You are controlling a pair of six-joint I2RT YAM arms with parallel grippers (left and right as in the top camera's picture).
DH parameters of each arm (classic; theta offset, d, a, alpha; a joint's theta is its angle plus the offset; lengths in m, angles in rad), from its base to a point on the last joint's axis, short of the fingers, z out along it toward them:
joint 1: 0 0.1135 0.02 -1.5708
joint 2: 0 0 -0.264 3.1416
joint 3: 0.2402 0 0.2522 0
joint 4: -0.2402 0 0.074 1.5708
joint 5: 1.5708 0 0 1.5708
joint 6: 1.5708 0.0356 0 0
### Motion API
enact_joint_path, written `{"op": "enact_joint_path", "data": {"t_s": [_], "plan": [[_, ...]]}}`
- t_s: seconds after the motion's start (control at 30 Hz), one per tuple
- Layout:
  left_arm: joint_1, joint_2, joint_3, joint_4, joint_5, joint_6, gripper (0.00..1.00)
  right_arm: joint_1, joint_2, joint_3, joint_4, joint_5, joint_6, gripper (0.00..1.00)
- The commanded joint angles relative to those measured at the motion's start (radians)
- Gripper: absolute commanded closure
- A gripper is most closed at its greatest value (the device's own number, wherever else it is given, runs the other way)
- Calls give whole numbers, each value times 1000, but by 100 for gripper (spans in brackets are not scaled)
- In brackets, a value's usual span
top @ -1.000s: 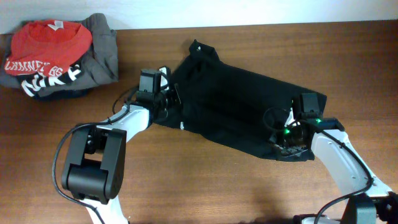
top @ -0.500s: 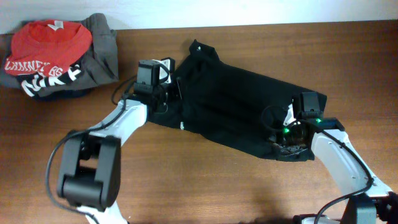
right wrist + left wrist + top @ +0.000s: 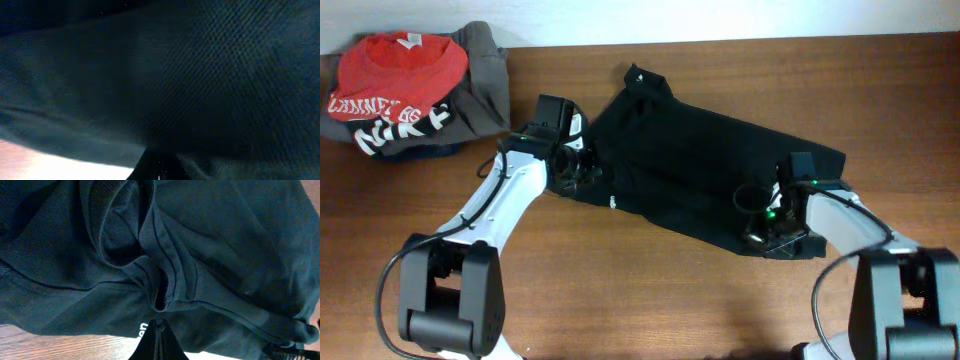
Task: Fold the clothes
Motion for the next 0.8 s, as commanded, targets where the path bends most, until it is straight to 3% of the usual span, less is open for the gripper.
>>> {"op": "enact_joint_path", "data": {"t_s": [0.0, 0.4, 0.77], "plan": [[-6, 21, 7, 7, -14, -7, 99, 7, 21, 16, 19, -12, 11, 96], [-9, 124, 7, 37, -14, 23, 99, 7, 21, 16, 116, -11, 11, 92], [-4, 191, 7, 120, -111, 30, 99, 4, 21, 18, 61, 43, 11, 93]]}}
